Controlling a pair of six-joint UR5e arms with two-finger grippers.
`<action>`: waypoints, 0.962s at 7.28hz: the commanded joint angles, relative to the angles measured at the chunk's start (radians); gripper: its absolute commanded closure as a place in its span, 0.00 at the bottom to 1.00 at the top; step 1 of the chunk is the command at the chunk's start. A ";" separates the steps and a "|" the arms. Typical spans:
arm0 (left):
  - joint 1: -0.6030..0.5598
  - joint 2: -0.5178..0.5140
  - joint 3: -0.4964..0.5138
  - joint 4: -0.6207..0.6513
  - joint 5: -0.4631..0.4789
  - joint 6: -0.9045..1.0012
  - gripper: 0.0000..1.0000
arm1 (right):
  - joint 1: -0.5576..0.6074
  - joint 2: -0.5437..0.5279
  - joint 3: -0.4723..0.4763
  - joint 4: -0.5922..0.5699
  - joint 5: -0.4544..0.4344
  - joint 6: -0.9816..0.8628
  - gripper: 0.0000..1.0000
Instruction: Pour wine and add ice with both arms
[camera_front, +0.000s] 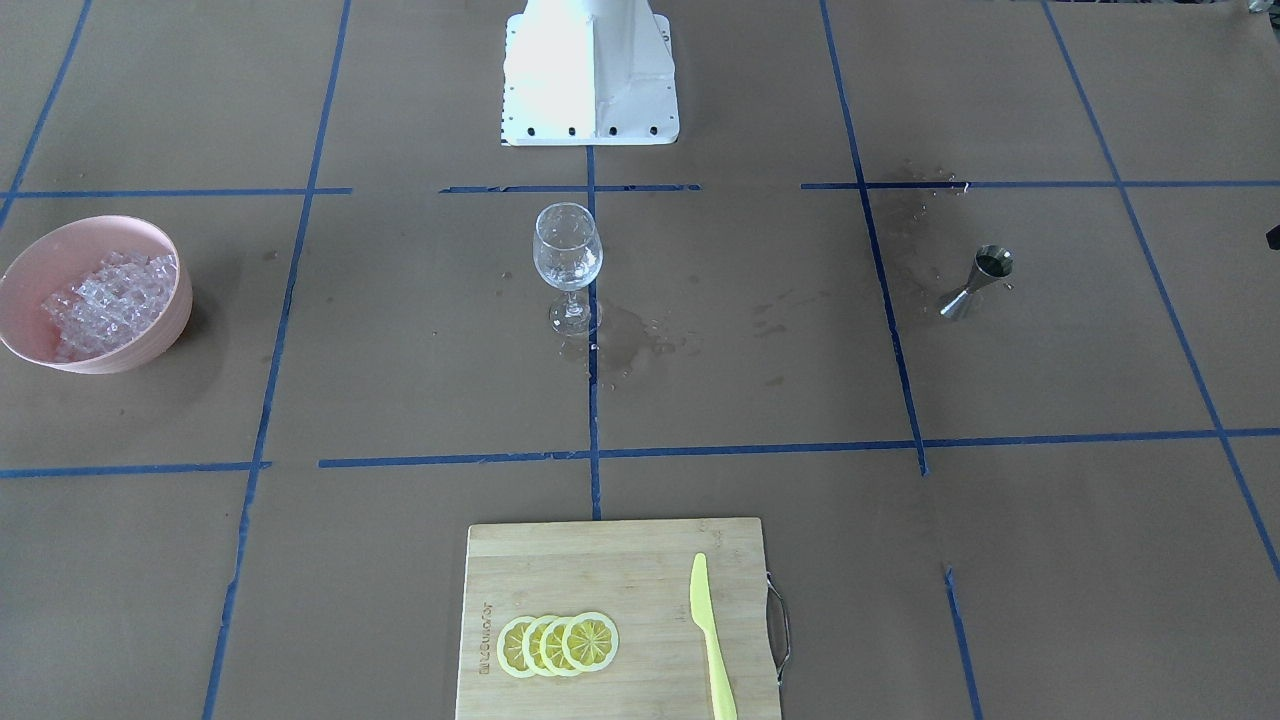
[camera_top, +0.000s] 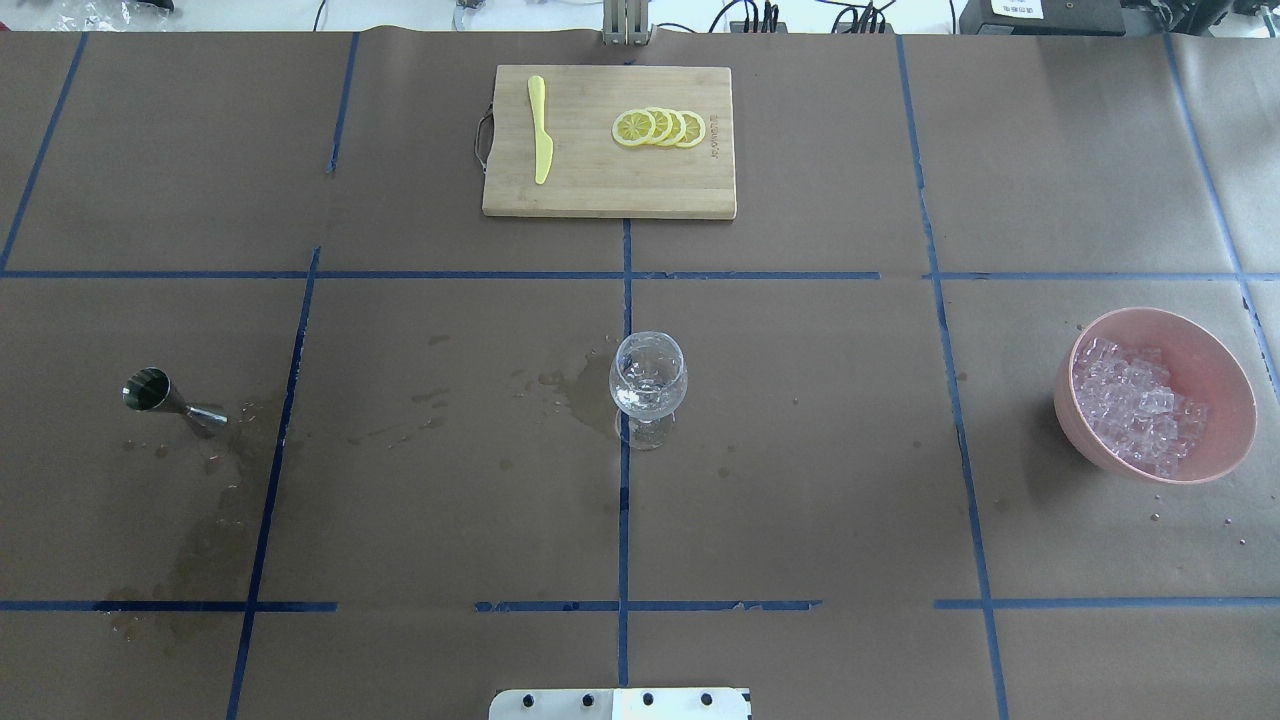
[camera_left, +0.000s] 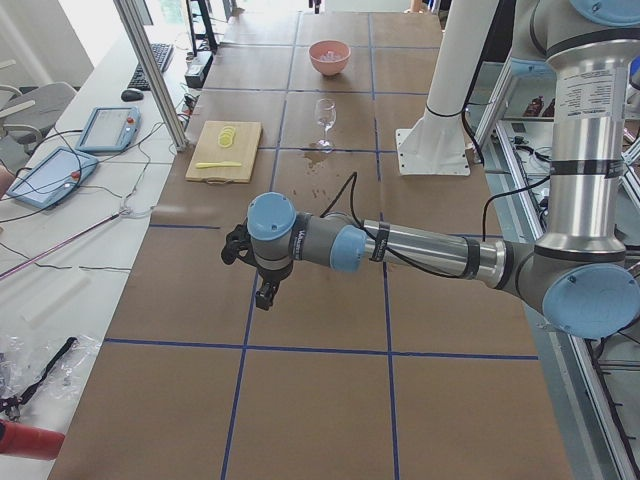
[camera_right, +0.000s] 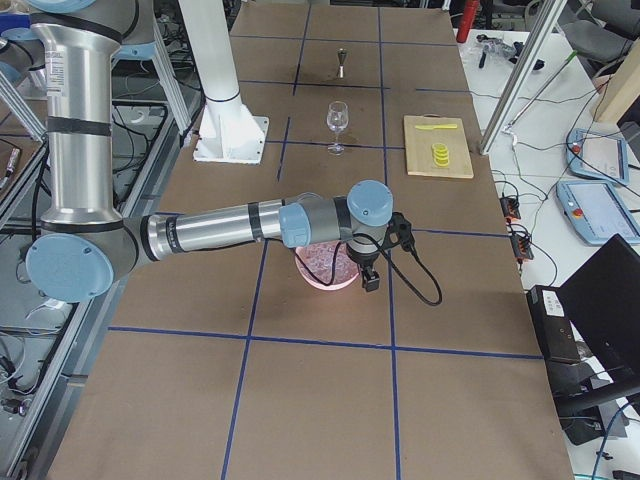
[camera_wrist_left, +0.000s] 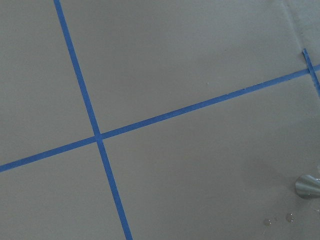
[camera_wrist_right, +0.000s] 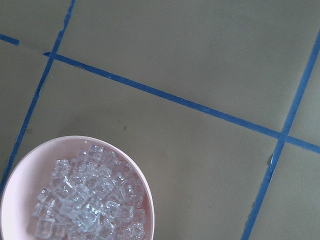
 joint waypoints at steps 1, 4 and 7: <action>-0.006 0.004 -0.045 0.003 0.008 0.002 0.00 | 0.053 -0.013 -0.028 0.000 0.006 0.000 0.00; -0.002 0.009 -0.007 -0.001 0.004 -0.006 0.00 | 0.068 -0.041 -0.029 0.001 -0.007 -0.002 0.00; -0.002 0.004 0.011 -0.006 0.002 -0.122 0.00 | 0.068 -0.053 -0.029 0.007 -0.017 0.003 0.00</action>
